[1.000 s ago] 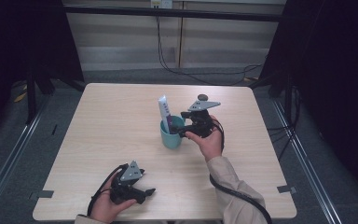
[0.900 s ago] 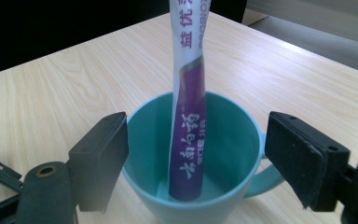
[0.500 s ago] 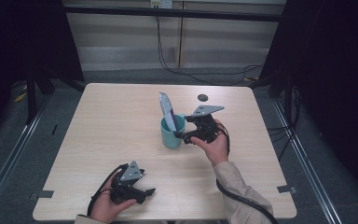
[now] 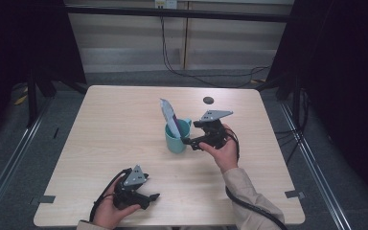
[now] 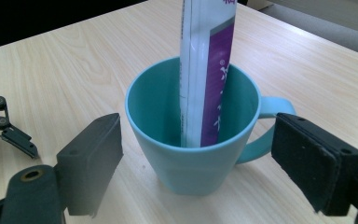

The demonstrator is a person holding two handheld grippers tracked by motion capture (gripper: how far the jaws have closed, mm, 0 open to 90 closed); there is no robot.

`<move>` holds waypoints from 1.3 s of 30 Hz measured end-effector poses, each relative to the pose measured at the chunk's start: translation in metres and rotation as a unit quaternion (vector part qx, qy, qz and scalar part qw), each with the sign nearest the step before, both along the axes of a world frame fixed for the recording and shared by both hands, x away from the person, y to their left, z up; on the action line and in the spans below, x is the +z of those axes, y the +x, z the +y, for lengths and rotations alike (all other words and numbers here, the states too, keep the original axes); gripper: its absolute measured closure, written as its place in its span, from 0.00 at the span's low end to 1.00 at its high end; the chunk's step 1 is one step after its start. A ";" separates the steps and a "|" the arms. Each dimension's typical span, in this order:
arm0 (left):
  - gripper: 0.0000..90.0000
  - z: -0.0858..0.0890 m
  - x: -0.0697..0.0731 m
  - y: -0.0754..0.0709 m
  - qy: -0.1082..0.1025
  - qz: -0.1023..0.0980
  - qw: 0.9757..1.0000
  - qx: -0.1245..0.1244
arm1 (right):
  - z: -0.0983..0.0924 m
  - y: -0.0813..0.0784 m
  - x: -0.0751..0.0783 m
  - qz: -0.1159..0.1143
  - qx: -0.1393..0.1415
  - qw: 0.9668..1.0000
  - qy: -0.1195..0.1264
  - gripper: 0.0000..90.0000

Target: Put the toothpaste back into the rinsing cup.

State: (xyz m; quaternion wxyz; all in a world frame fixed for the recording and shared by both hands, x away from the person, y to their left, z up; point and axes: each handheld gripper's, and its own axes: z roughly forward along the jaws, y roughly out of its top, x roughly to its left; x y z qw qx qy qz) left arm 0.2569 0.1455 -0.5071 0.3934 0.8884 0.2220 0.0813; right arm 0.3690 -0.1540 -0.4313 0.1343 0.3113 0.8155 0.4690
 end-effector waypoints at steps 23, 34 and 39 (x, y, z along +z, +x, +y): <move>0.22 0.000 0.000 0.000 0.000 0.001 1.000 0.000 | -0.026 -0.028 -0.015 0.015 0.022 0.999 -0.028 0.16; 0.22 0.000 0.000 0.000 0.000 0.000 1.000 0.000 | -0.035 -0.039 -0.026 0.024 0.025 0.999 -0.039 0.16; 0.22 0.000 0.000 0.000 0.000 0.001 1.000 0.000 | -0.040 -0.044 -0.030 0.030 0.026 0.998 -0.048 0.16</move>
